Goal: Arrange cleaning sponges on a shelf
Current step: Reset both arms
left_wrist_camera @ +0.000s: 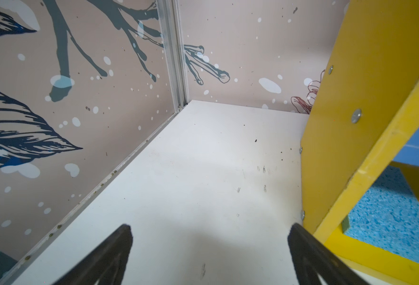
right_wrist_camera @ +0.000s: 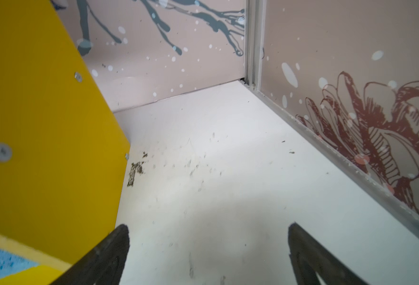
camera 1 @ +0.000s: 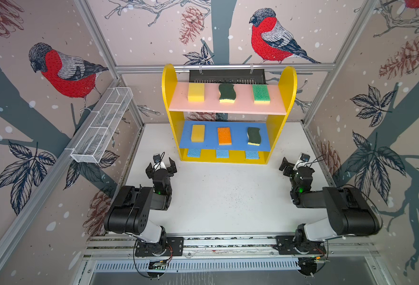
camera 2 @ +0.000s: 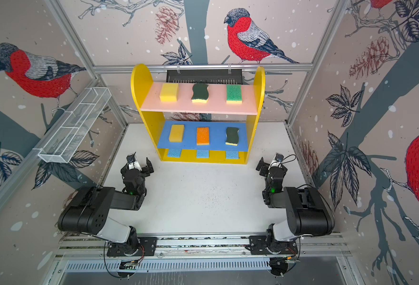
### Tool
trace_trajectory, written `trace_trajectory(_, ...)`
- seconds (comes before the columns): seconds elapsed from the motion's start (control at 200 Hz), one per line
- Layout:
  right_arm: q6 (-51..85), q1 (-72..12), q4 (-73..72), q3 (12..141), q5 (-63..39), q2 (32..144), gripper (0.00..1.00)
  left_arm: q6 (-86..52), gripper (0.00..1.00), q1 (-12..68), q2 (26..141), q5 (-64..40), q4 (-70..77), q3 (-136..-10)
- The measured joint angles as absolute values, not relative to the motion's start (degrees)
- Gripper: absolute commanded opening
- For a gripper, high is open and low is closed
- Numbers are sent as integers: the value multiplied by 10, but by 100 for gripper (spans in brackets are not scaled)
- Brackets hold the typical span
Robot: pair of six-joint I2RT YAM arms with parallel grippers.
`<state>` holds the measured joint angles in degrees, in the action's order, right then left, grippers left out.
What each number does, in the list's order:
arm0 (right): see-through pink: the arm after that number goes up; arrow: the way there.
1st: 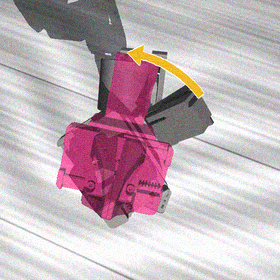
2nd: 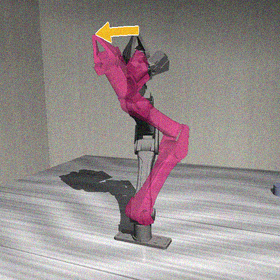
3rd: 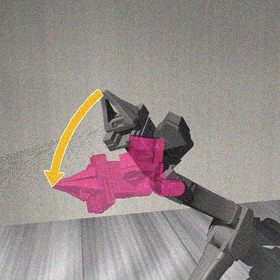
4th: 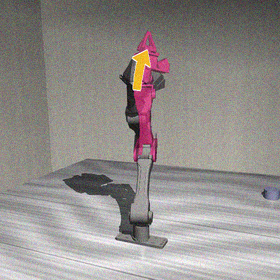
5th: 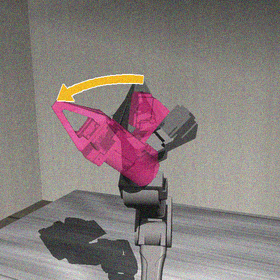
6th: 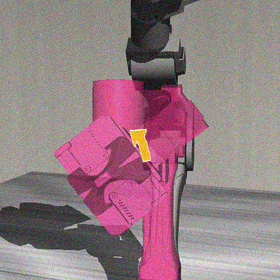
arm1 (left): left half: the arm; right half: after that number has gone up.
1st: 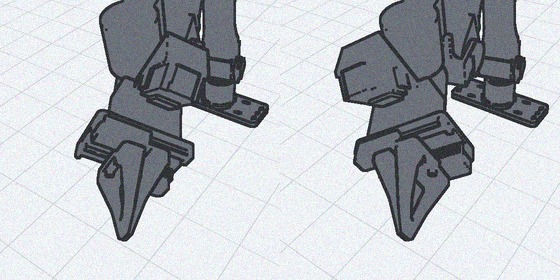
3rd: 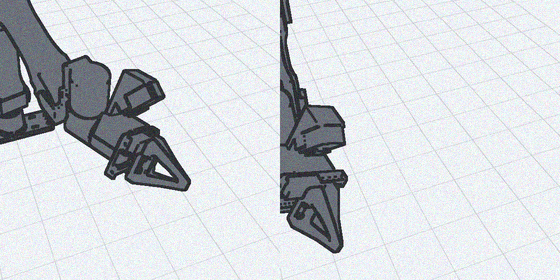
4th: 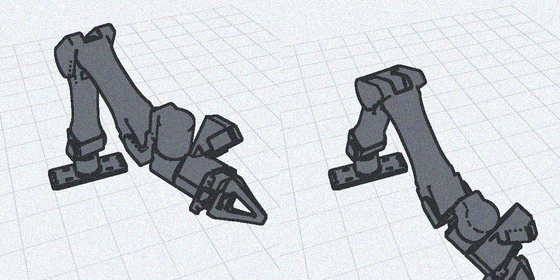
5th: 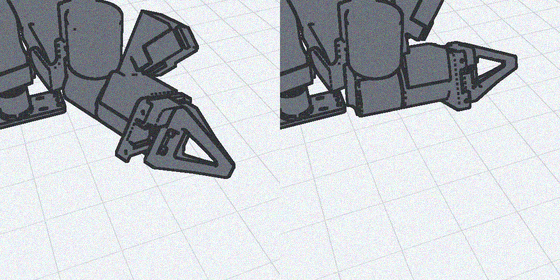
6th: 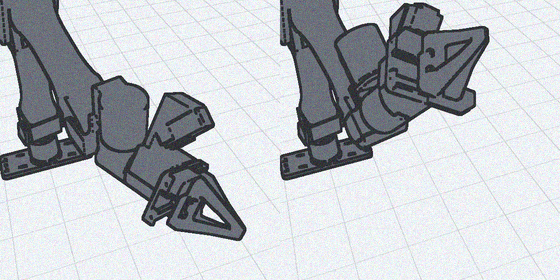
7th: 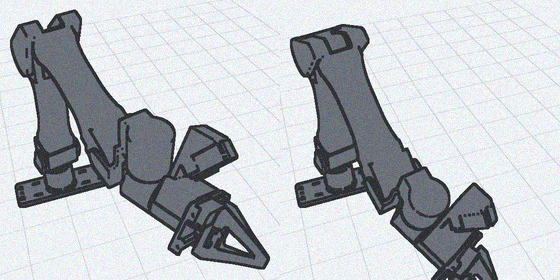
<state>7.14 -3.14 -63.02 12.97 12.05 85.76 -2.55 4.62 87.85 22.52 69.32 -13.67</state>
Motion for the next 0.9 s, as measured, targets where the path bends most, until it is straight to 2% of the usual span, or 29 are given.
trace_trajectory(0.901, 47, -18, -663, 132, 105, 860, 100, -11, 98, 46, 897, 197, 745, -126)
